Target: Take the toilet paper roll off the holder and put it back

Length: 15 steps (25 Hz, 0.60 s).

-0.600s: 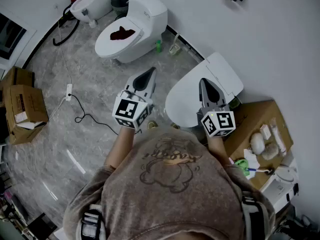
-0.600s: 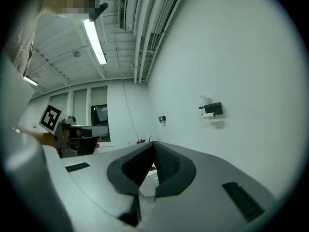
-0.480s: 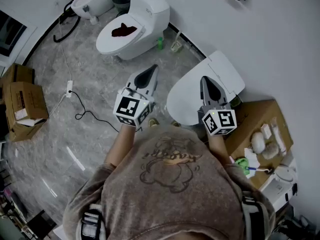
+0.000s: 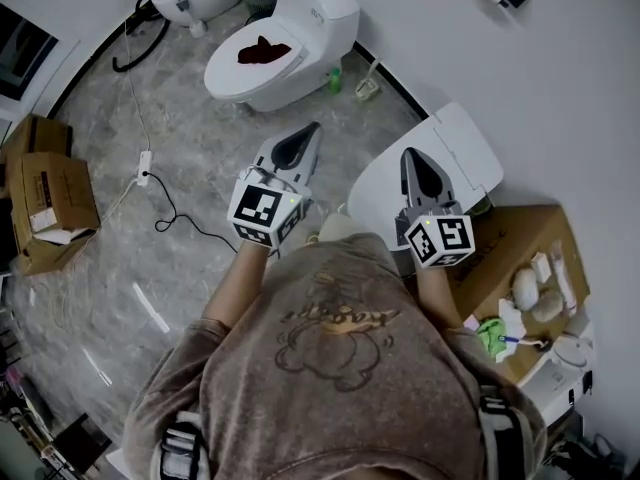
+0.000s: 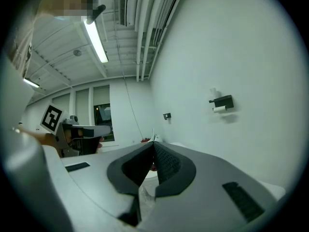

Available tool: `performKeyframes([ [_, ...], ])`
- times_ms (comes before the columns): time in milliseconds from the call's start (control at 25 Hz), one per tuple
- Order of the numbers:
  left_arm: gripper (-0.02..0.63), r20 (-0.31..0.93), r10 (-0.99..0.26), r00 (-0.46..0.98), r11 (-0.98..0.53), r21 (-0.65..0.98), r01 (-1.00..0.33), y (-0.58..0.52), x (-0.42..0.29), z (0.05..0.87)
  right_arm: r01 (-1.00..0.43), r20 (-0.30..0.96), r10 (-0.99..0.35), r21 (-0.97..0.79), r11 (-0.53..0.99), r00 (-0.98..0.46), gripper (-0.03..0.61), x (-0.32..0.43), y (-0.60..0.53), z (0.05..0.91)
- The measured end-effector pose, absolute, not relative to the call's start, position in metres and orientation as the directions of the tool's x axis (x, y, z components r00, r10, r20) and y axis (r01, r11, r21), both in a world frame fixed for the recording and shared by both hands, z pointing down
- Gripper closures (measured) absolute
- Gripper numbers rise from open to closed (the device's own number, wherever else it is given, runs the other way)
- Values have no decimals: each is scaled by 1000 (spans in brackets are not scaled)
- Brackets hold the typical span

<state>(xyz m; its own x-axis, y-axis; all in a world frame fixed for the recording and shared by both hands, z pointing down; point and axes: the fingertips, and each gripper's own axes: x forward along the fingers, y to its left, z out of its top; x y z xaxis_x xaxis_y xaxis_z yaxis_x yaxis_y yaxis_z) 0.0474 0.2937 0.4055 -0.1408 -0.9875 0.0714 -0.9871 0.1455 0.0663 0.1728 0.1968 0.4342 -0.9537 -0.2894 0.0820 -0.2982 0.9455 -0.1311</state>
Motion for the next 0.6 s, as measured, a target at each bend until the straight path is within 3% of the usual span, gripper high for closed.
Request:
performKeyframes([
  [600, 604, 39, -992, -121, 124, 86, -989, 223, -39, 402, -332, 62, -326, -121, 936, -943, 580, 88, 113, 438],
])
